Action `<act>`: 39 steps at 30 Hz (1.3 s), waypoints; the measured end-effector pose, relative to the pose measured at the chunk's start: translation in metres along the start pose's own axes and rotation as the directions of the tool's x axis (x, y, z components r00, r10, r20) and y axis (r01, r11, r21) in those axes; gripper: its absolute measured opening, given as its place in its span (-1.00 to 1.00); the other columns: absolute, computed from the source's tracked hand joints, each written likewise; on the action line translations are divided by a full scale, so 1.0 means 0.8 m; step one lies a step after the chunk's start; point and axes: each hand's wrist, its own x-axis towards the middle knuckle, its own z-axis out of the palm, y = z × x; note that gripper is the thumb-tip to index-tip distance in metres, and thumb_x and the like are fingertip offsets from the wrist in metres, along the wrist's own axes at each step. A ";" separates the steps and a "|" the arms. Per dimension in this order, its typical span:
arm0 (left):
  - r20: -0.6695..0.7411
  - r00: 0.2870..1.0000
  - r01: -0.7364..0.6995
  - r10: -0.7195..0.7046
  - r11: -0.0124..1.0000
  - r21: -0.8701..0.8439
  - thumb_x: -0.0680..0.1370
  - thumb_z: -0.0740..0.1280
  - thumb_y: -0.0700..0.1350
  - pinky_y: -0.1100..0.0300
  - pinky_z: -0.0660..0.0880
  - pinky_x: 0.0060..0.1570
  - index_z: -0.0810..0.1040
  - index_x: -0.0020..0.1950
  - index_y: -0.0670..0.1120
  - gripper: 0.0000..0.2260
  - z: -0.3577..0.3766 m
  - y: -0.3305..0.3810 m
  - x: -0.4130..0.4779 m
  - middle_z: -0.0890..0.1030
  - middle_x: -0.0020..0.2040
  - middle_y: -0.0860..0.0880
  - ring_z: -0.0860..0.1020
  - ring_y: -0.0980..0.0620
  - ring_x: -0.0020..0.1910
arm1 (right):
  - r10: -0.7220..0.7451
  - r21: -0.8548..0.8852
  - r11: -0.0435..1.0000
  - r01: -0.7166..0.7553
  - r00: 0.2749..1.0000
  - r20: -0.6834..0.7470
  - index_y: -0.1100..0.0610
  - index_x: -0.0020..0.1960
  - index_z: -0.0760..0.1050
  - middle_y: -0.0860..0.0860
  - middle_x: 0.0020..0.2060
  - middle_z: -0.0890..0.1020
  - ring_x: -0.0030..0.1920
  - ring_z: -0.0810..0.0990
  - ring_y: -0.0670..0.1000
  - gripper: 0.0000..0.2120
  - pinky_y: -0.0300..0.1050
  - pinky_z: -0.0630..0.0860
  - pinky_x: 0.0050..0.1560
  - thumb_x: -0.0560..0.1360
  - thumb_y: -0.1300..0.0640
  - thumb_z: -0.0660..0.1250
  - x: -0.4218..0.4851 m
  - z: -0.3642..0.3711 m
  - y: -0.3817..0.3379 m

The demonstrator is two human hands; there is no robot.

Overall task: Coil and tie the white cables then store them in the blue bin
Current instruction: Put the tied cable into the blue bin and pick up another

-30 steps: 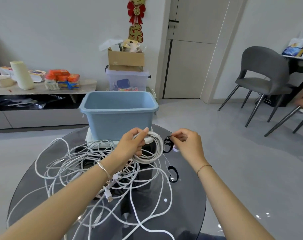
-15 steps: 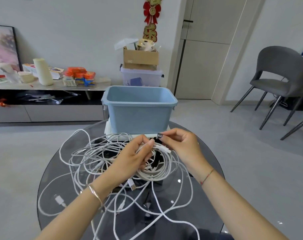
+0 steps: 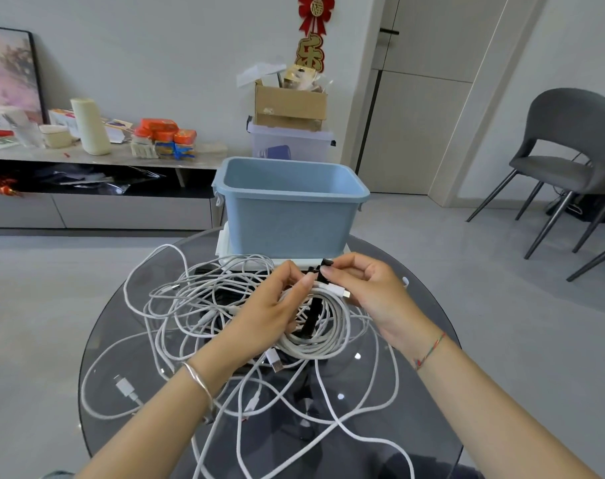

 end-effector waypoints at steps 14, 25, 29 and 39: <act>0.065 0.996 0.062 -0.068 0.994 0.091 0.59 0.22 0.00 0.33 0.22 -0.53 0.31 -0.13 -0.10 -0.79 -0.002 -0.004 -0.005 0.28 -0.53 0.11 0.20 0.14 -0.55 | 0.051 -0.041 0.998 -0.048 0.996 0.069 0.17 -0.09 0.62 -0.08 -0.32 0.64 -0.31 0.57 -0.20 -0.89 -0.37 0.51 -0.20 0.41 0.18 0.46 -0.002 -0.002 -0.001; -0.131 0.976 0.176 -0.173 0.984 0.010 0.63 0.17 -0.08 0.32 0.19 -0.54 0.42 -0.15 -0.11 -0.81 -0.014 -0.007 0.004 0.24 -0.53 0.11 0.16 0.16 -0.57 | -0.399 -0.418 0.793 0.442 0.897 0.192 0.03 -0.18 0.58 -0.06 -0.20 0.58 -0.13 0.55 -0.05 -0.94 -0.13 0.49 0.00 0.41 0.09 0.45 -0.021 0.005 -0.007; -0.128 0.976 0.179 -0.177 0.984 0.005 0.63 0.17 -0.06 0.23 0.14 -0.48 0.42 -0.15 -0.13 -0.79 -0.016 -0.006 0.003 0.25 -0.52 0.05 0.13 0.12 -0.53 | -0.370 -0.540 0.684 0.490 0.872 0.322 -0.10 -0.06 0.63 -0.18 -0.15 0.54 0.00 0.52 -0.12 -0.81 -0.22 0.43 0.11 0.34 -0.10 0.47 -0.029 0.008 -0.007; -0.042 0.981 0.189 -0.189 0.982 -0.006 0.63 0.15 -0.01 0.33 0.21 -0.53 0.38 -0.08 -0.11 -0.80 -0.007 0.004 -0.003 0.66 -0.31 -0.03 0.17 0.15 -0.58 | -0.461 -0.509 0.738 0.444 0.882 0.099 0.03 -0.15 0.66 -0.14 -0.25 0.60 -0.14 0.53 -0.17 -0.97 -0.31 0.44 -0.06 0.42 0.14 0.46 -0.017 0.005 -0.001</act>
